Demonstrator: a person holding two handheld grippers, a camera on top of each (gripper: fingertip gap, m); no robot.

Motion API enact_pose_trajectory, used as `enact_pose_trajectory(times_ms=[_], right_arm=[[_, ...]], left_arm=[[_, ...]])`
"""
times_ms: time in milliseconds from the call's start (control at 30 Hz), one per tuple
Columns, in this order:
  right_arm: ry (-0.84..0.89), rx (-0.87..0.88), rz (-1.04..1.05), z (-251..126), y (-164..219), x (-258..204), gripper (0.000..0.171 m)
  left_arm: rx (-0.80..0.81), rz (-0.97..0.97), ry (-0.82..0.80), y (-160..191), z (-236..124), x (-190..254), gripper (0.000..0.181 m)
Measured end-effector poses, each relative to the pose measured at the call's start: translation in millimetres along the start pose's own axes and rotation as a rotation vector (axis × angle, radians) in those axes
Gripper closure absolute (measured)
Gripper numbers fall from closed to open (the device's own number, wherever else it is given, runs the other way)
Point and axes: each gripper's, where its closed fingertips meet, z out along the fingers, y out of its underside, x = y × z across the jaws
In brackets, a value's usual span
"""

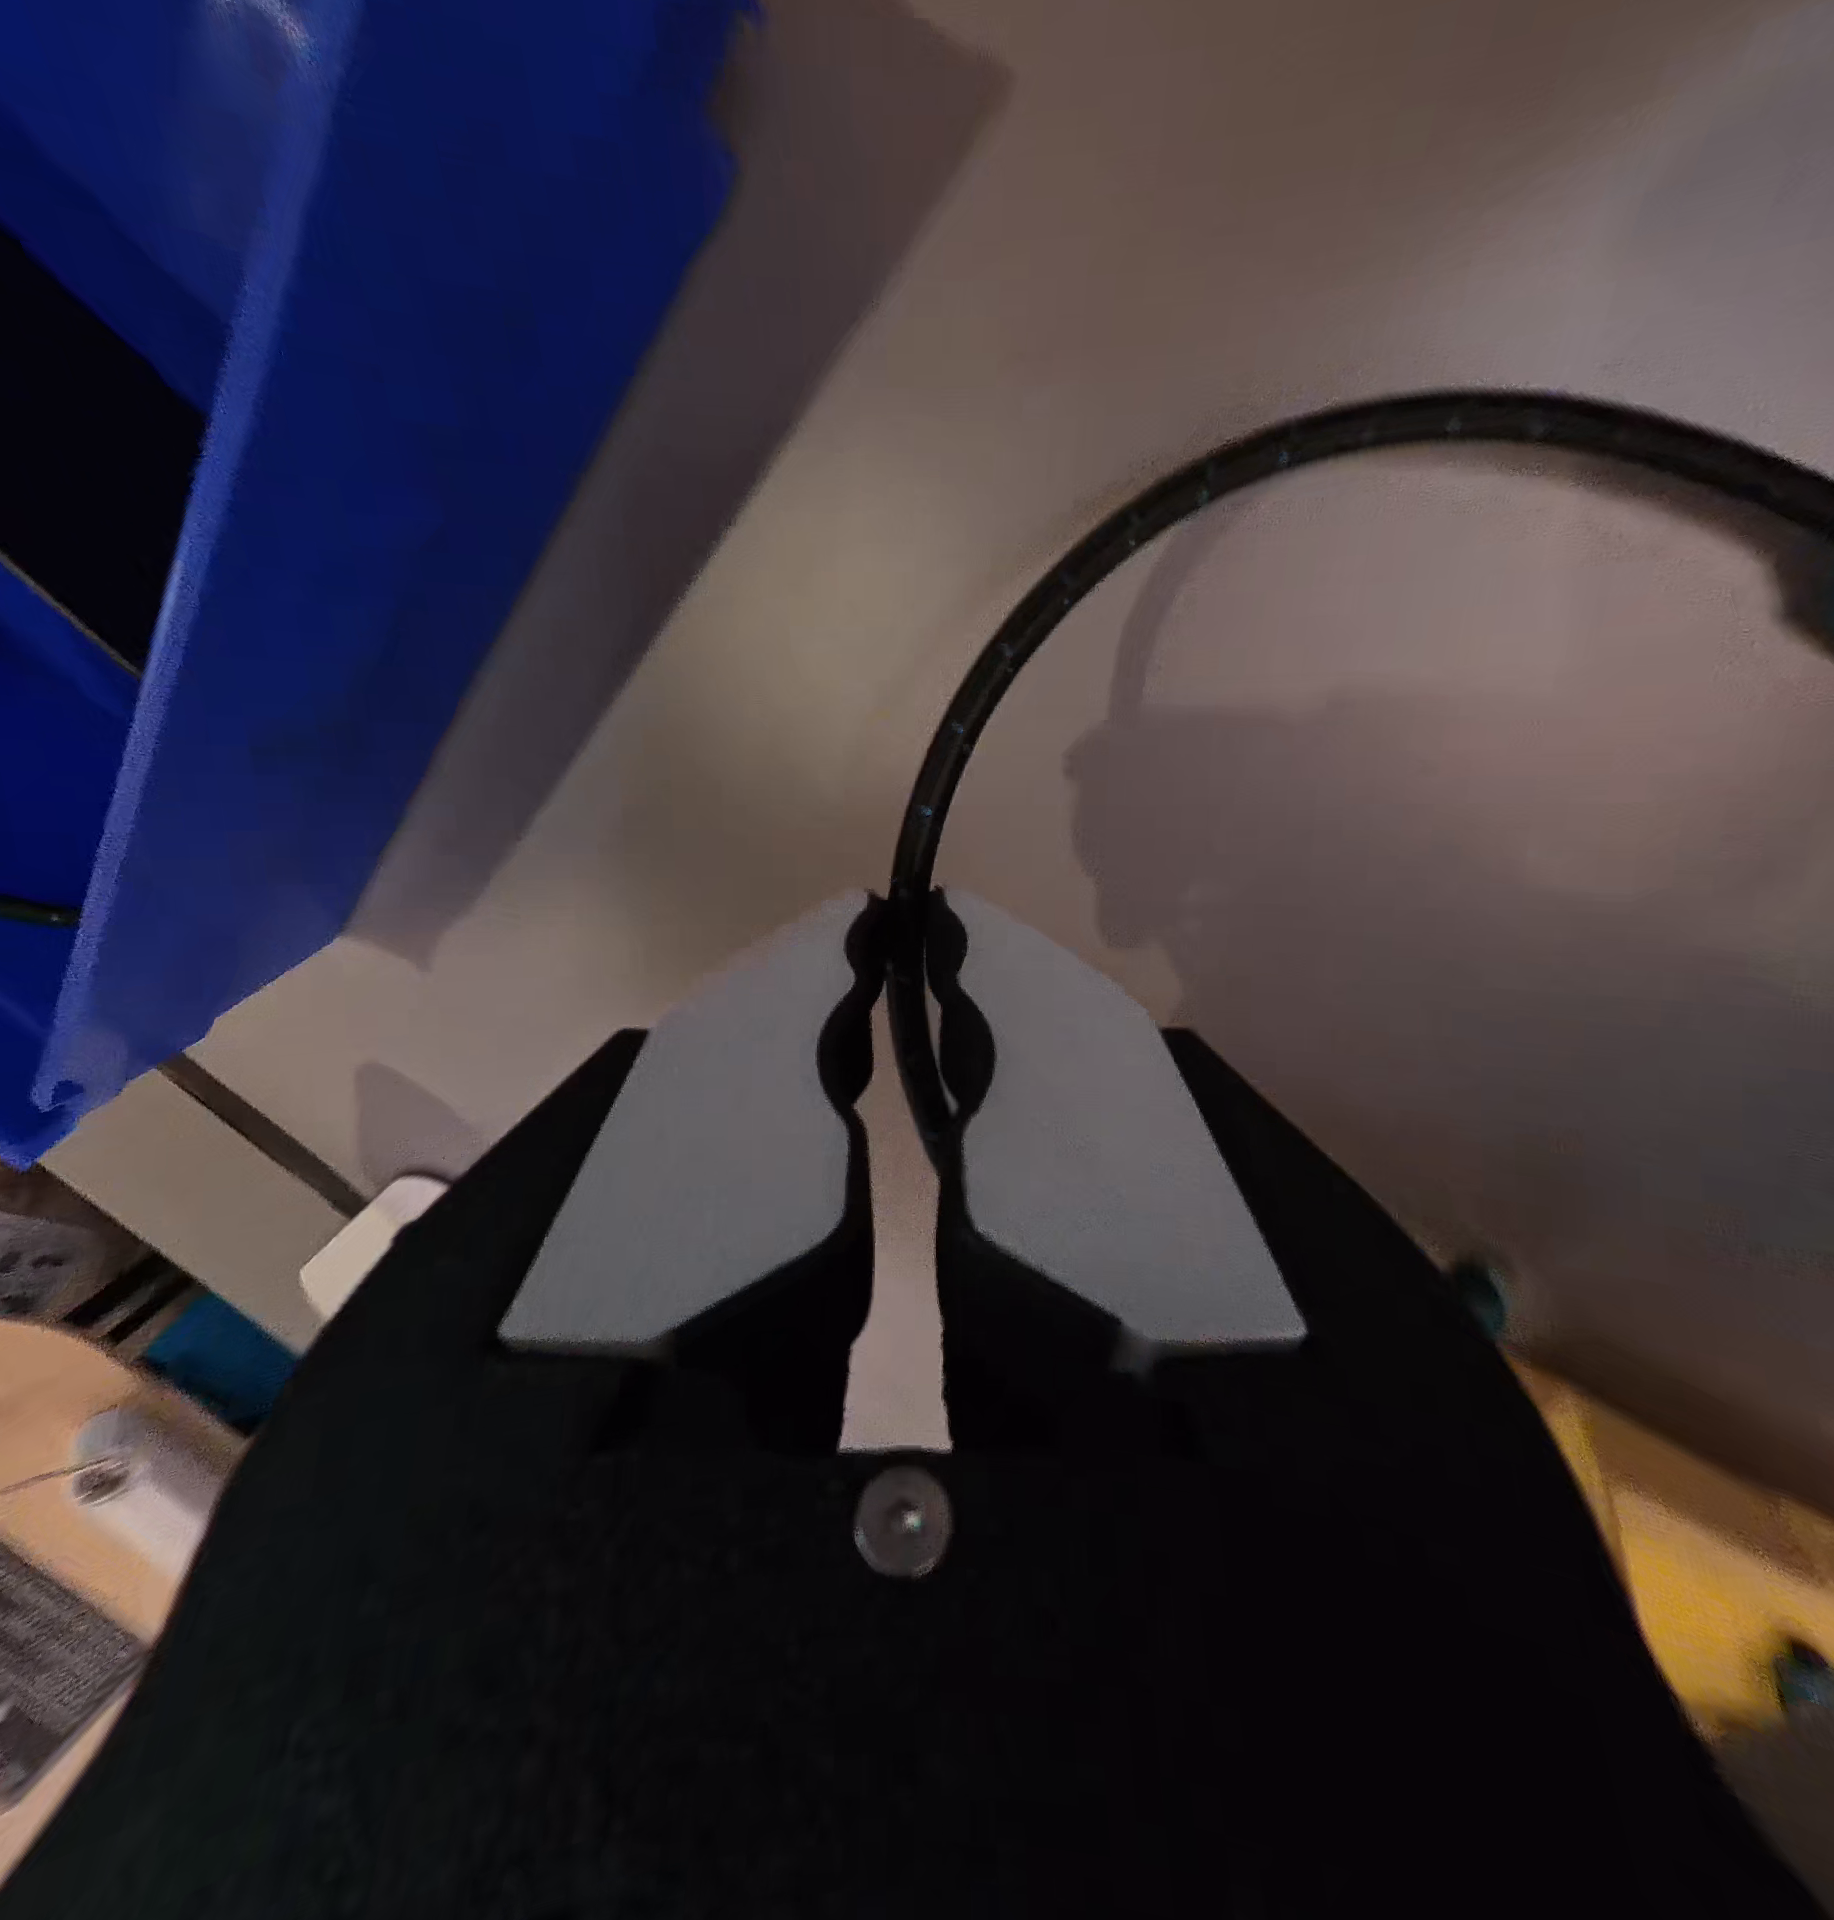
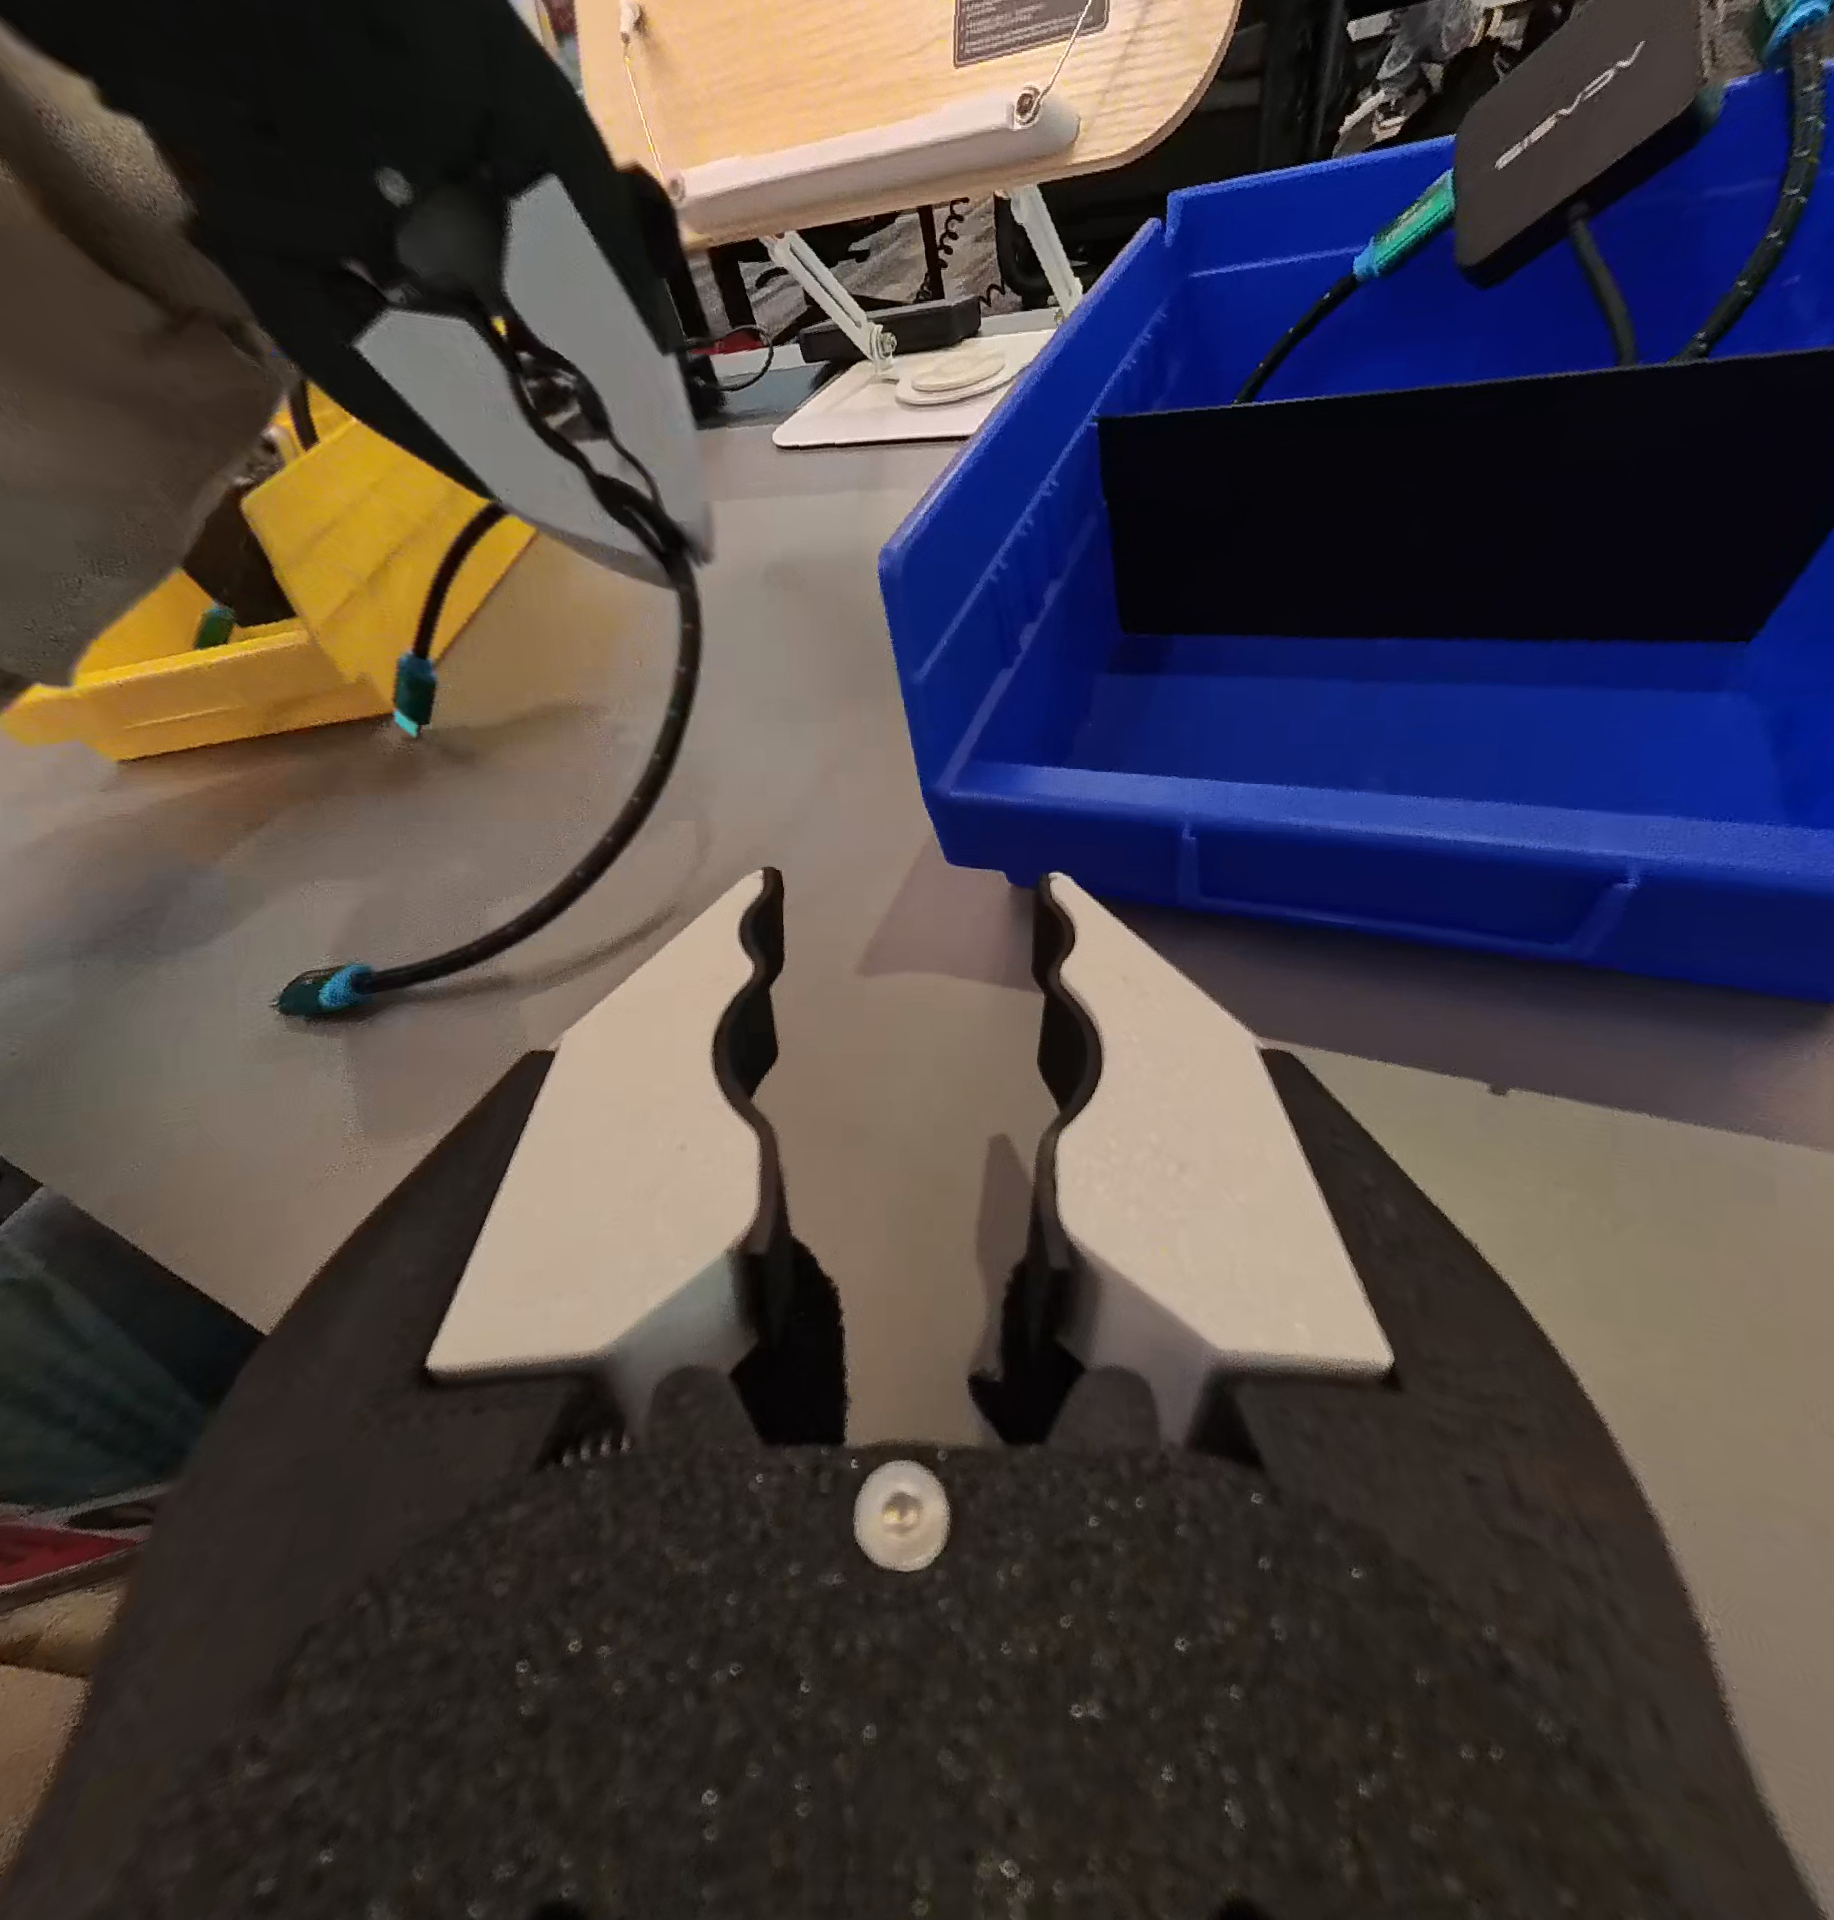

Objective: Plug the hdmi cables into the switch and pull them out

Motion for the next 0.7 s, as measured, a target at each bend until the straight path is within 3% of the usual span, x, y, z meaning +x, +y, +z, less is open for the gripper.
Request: enact_pose_trajectory(times_ms=[100, 133, 200, 267, 367, 433, 533, 600, 700], right_arm=[[0.002, -0.003, 0.001, -0.8, 0.8, 0.5, 0.125], [0.004, -0.003, 0.001, -1.7, 1.1, 0.7, 0.125], [0.010, -0.003, 0.000, -4.6, 2.1, 1.6, 0.125], [0.018, -0.002, 0.001, -8.0, 3.0, 3.0, 0.125], [0.030, -0.001, 0.007, -12.7, 4.5, 5.5, 0.125], [0.035, -0.003, 0.013, -14.8, 5.9, 6.8, 0.124], [0.038, -0.012, 0.010, -16.3, 9.0, 7.2, 0.124], [0.036, -0.017, 0.003, -15.3, 9.9, 6.1, 0.124], [0.020, -0.026, -0.006, -9.0, 9.7, 1.2, 0.124]], left_arm=[[0.080, -0.204, -0.040, 9.6, 1.8, -9.0, 0.169], [0.127, -0.288, -0.052, 12.3, -6.9, -9.1, 0.158], [0.249, -0.456, -0.097, 21.1, -38.1, -5.2, 0.143], [0.387, -0.649, -0.188, 38.2, -80.6, 4.2, 0.141], [0.476, -1.063, -0.457, 104.6, -144.4, 39.2, 0.137], [0.471, -1.409, -0.658, 164.0, -169.5, 94.9, 0.136], [0.384, -1.798, -0.893, 228.6, -166.1, 206.1, 0.124], [0.325, -1.927, -1.012, 250.5, -150.1, 261.0, 0.113], [0.419, -2.052, -0.958, 253.8, -112.2, 289.7, 0.115]])
